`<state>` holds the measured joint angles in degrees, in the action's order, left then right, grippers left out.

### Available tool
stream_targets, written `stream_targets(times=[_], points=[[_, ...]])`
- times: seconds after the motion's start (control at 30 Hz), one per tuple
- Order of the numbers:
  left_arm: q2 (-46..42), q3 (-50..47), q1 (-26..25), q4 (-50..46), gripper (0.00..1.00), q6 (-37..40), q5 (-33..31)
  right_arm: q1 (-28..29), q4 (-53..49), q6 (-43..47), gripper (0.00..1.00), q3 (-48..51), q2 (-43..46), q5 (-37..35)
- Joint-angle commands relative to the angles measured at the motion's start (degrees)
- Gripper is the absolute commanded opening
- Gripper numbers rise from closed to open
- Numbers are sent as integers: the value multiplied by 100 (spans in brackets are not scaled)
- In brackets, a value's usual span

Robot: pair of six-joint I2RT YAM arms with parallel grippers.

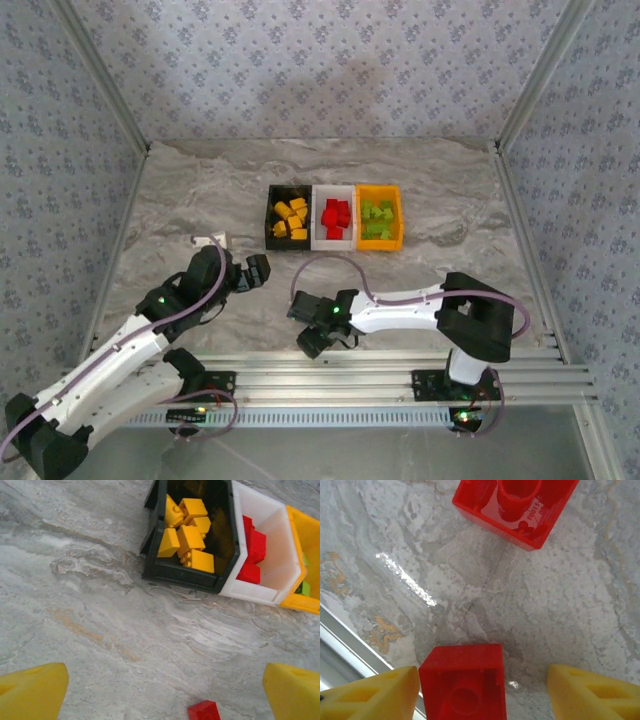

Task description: Sort the legos into containers by color

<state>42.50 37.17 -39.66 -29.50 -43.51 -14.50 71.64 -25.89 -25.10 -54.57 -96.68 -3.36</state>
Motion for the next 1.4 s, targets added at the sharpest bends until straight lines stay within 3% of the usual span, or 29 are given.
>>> stream_targets(times=[0.0, 0.1, 0.27, 0.47, 0.67, 0.87, 1.07, 1.17, 1.37], points=[[-167, -40, -11, -140, 99, -257, -133, 43, -39, 58, 50, -85, -100, -66], [-164, -65, -7, -136, 99, -271, -108, 16, -137, 51, 38, -50, 112, -23], [-148, -74, -9, -88, 99, -210, -34, -304, -406, 84, 32, -95, 839, -251], [13, -205, -13, 244, 99, -132, 366, -1626, -589, 266, 32, -734, 1496, -429], [399, -242, -262, 532, 99, -97, 729, -3024, -369, 103, 32, -1814, 607, -371], [820, -205, -693, 575, 99, -28, 793, -3536, -473, 110, 34, -3131, -820, -377], [745, -375, -766, 604, 99, -184, 775, -3737, -743, 13, 41, -4035, -1611, -631], [593, -386, -763, 513, 99, -196, 696, -3810, -713, -76, 69, -4128, -1620, -508], [219, -206, -763, 162, 99, -168, 371, -3566, -514, 25, 76, -3642, -990, -599]])
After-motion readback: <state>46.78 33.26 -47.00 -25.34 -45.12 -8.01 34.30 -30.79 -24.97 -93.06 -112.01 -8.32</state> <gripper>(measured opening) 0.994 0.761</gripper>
